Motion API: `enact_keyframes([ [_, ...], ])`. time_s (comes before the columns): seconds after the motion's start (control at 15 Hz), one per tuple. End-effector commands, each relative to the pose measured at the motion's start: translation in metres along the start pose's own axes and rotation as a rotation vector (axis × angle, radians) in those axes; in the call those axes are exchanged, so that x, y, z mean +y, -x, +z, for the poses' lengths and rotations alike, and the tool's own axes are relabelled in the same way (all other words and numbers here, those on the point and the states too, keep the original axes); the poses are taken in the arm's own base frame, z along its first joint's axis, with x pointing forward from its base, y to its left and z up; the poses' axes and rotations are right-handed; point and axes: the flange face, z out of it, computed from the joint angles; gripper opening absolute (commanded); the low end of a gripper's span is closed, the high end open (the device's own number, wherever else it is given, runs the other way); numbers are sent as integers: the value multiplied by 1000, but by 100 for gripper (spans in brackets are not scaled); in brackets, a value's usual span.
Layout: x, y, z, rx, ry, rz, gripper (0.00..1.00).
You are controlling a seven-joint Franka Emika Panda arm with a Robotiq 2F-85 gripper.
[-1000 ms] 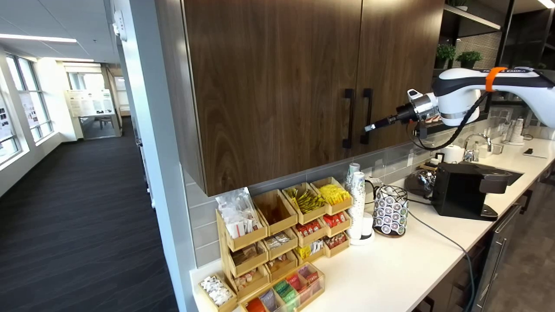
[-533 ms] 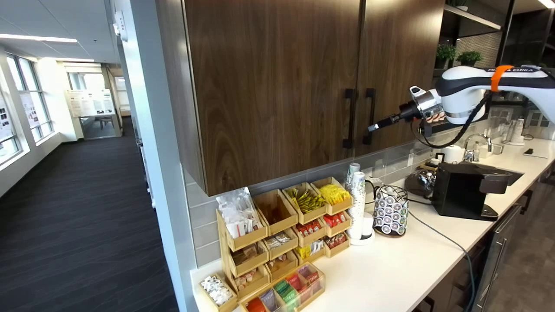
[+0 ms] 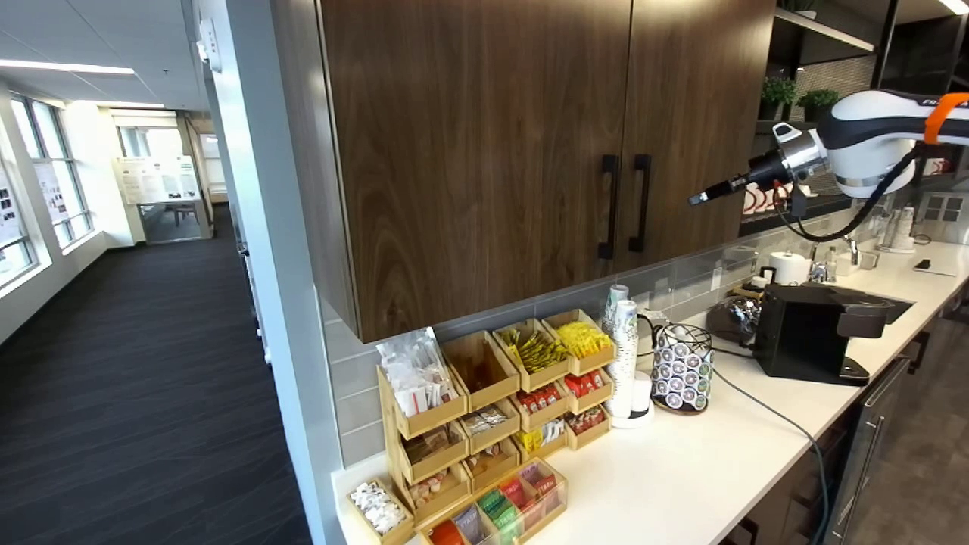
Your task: Open the door to the cupboard
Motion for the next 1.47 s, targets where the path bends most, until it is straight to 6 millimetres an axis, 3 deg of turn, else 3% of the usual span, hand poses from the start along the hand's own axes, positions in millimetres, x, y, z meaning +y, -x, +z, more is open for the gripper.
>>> enact_keyframes([
  [0.0, -8, 11, -5, -1, -70, 30, 51],
  [0.27, -27, 5, 29, 16, -218, 38, 82],
  [0.47, -40, 2, 59, 18, -317, 35, 100],
  [0.67, -41, 2, 83, 25, -390, -1, 100],
  [0.93, -25, -5, 101, 68, -473, -42, 100],
  [1.4, -9, -17, 112, 88, -561, -96, 100],
])
